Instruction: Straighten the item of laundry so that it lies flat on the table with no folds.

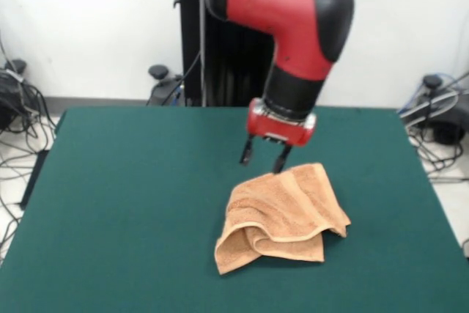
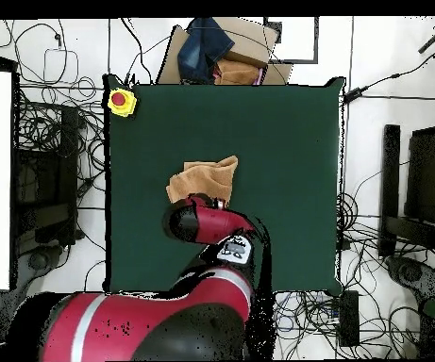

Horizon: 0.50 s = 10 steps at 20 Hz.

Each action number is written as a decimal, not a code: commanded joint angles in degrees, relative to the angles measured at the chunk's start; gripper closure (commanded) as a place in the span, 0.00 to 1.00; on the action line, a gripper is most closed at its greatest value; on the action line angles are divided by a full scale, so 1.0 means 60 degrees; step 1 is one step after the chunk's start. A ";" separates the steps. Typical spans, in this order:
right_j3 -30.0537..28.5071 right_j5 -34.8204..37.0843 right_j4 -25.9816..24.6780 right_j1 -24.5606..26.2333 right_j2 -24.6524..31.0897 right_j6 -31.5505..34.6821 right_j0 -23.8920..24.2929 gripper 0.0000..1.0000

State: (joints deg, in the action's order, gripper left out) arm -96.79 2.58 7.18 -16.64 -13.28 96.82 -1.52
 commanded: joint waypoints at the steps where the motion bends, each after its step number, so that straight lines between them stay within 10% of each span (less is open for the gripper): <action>1: 0.1398 0.0626 0.0490 0.0522 0.0284 0.1437 0.0082 0.00; 10: 0.2135 0.0934 0.1138 0.0809 -0.0044 0.1853 -0.0214 0.00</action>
State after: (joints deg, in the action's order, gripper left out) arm -89.80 2.58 9.60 -13.68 -14.82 96.82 -1.29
